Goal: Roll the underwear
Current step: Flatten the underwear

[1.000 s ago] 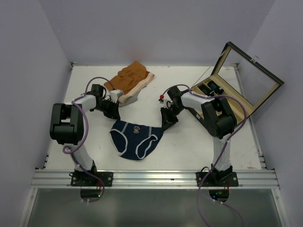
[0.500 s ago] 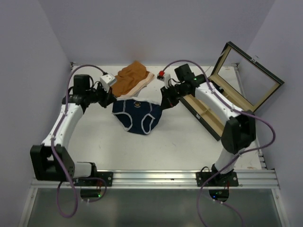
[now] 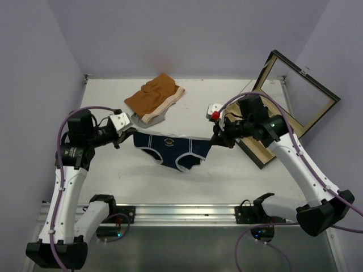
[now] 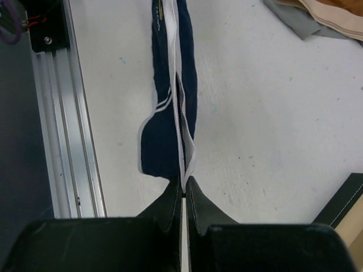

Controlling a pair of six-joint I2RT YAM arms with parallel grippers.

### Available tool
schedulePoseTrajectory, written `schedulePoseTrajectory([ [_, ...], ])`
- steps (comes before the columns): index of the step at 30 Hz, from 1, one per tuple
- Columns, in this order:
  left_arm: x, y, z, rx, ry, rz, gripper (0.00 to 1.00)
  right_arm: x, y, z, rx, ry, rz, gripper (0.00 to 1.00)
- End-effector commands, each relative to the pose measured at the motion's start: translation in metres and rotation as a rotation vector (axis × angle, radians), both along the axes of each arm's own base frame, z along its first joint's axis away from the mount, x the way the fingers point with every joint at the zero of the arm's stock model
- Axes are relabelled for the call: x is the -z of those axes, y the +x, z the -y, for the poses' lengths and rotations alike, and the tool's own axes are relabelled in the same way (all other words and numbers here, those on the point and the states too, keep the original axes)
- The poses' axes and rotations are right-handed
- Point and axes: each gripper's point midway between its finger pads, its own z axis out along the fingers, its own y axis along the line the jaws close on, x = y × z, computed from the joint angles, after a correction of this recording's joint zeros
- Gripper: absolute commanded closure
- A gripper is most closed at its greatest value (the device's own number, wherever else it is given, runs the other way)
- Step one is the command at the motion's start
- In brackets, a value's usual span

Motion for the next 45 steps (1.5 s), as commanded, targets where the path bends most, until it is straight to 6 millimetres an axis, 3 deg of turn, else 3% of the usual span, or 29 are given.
schedulePoseTrajectory([
  [1, -0.009, -0.017, 0.004, 0.011, -0.043, 0.009, 1.00, 0.017, -0.011, 0.006, -0.042, -0.023, -0.012, 1.00],
  [4, 0.007, -0.005, 0.000, -0.044, -0.053, -0.059, 1.00, 0.042, 0.000, 0.000, -0.037, -0.048, -0.071, 1.00],
  [9, 0.067, 0.037, -0.005, -0.135, -0.067, -0.287, 1.00, 0.091, 0.032, -0.015, -0.026, -0.096, -0.180, 0.97],
  [10, 0.081, 0.053, -0.005, -0.155, -0.072, -0.325, 0.99, 0.104, 0.049, -0.024, 0.002, -0.100, -0.215, 0.84],
  [11, 0.089, 0.062, -0.006, -0.177, -0.079, -0.354, 0.92, 0.114, 0.059, -0.027, 0.020, -0.118, -0.241, 0.75],
  [12, 0.091, 0.073, -0.007, -0.203, -0.085, -0.369, 0.79, 0.124, 0.072, -0.024, 0.067, -0.164, -0.245, 0.68],
  [13, 0.100, 0.085, -0.017, -0.274, -0.057, -0.385, 0.73, 0.135, 0.089, -0.026, 0.104, -0.204, -0.273, 0.62],
  [14, 0.105, 0.098, -0.022, -0.310, -0.042, -0.406, 0.69, 0.137, 0.099, -0.020, 0.144, -0.224, -0.282, 0.54],
  [15, 0.107, 0.103, -0.027, -0.339, -0.023, -0.407, 0.63, 0.139, 0.109, -0.011, 0.195, -0.261, -0.265, 0.53],
  [16, 0.103, 0.109, -0.037, -0.388, 0.002, -0.377, 0.60, 0.130, 0.115, -0.009, 0.219, -0.253, -0.243, 0.50],
  [18, 0.096, 0.108, -0.042, -0.393, 0.023, -0.319, 0.53, 0.118, 0.115, -0.001, 0.252, -0.244, -0.219, 0.50],
  [21, 0.086, 0.098, -0.039, -0.359, 0.023, -0.254, 0.47, 0.103, 0.091, -0.004, 0.253, -0.191, -0.254, 0.57],
  [23, 0.100, 0.084, -0.031, -0.294, 0.026, -0.302, 0.47, 0.112, 0.063, -0.015, 0.222, -0.197, -0.322, 0.66],
  [26, 0.130, 0.072, -0.027, -0.266, 0.045, -0.392, 0.49, 0.137, 0.038, -0.030, 0.189, -0.252, -0.334, 0.73],
  [30, 0.153, 0.067, -0.025, -0.267, 0.062, -0.446, 0.49, 0.163, 0.044, -0.037, 0.264, -0.322, -0.296, 0.70],
  [39, 0.196, 0.049, -0.011, -0.256, 0.173, -0.523, 0.46, 0.195, 0.059, -0.045, 0.315, -0.428, -0.219, 0.68],
  [45, 0.217, 0.041, -0.020, -0.278, 0.246, -0.552, 0.47, 0.214, 0.064, -0.043, 0.333, -0.494, -0.236, 0.68],
])
